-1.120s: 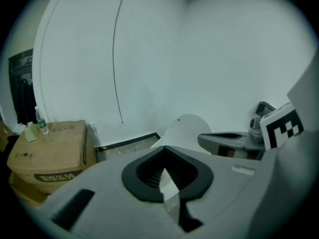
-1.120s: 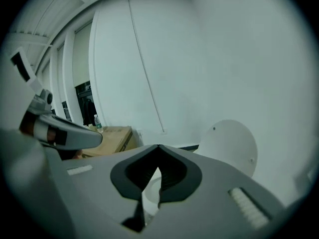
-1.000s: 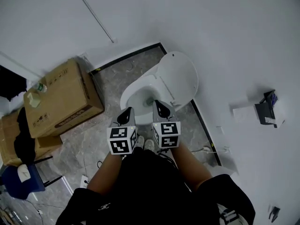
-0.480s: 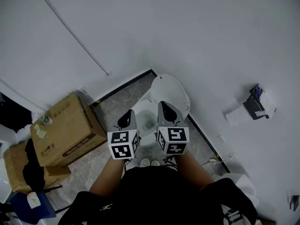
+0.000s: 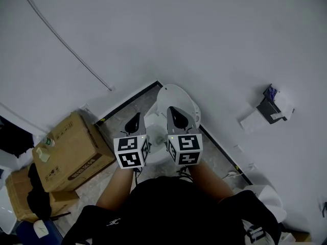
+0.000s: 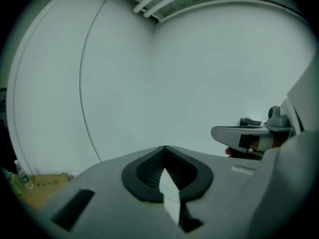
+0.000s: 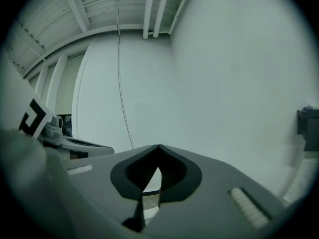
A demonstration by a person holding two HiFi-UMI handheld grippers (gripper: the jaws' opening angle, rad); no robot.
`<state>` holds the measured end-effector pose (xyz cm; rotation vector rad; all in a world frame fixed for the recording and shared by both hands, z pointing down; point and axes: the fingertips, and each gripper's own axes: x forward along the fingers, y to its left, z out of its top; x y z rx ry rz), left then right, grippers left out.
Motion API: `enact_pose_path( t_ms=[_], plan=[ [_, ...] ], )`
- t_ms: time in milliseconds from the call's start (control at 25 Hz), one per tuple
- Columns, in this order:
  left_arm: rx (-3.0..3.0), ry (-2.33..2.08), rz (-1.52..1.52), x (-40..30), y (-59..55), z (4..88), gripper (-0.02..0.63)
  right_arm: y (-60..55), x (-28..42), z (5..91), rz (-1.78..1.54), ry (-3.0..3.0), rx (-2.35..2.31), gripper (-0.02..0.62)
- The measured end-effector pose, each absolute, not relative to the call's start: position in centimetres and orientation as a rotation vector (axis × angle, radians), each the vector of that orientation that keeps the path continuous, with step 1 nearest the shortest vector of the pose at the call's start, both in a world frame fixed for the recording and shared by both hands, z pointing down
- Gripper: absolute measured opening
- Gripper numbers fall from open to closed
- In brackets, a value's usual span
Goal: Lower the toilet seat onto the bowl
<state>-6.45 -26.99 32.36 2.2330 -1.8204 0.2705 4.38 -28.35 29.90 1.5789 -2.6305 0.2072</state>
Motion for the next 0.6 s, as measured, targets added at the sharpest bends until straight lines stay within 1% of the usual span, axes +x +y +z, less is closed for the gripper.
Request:
enact_pose_path(
  t_ms=[600],
  plan=[
    [2.279, -1.808, 0.328, -5.4, -28.4, 32.5, 0.008, -29.6, 4.9, 30.8, 0.189, -2.600, 1.595, 0.006]
  ],
)
